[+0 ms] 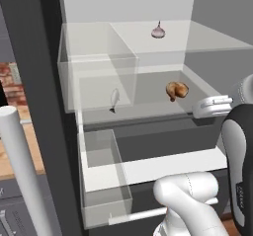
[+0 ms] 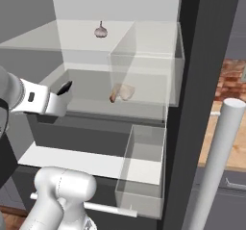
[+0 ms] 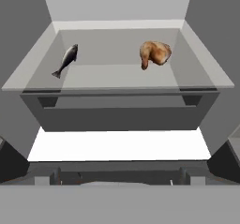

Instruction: Gather the tomato and garlic from the fridge and place them on a tray on the dining counter. Then gather the fish and chicken drumstick from the fridge and place them on the other tray.

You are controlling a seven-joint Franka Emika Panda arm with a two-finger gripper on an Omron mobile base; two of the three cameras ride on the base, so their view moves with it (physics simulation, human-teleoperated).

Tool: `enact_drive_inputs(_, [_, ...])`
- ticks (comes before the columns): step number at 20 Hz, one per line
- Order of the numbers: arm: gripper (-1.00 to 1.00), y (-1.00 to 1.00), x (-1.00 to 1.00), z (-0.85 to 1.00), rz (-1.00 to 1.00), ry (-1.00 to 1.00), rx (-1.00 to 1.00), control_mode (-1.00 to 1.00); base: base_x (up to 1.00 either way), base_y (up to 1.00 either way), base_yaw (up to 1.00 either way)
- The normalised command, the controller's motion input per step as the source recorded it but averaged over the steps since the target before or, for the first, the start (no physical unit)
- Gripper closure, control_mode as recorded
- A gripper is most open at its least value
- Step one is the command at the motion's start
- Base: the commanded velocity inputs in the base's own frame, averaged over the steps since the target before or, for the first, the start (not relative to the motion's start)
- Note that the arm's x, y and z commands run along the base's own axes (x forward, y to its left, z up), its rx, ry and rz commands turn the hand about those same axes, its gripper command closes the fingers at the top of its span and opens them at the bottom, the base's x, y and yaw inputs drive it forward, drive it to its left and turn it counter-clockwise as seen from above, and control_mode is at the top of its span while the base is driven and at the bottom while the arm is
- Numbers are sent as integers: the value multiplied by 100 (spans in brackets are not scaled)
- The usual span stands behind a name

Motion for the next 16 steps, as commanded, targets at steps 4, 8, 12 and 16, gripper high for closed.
enact_drive_inputs(4, [-100, 0, 0, 0, 0, 0, 0, 100, 57, -8, 0])
enact_drive_inputs(8, [-100, 0, 0, 0, 0, 0, 0, 100, 65, -1, 0])
enact_drive_inputs(12, [-100, 0, 0, 0, 0, 0, 0, 100, 61, -26, 0])
enact_drive_inputs(16, [-100, 0, 0, 0, 0, 0, 0, 100, 37, -51, 0])
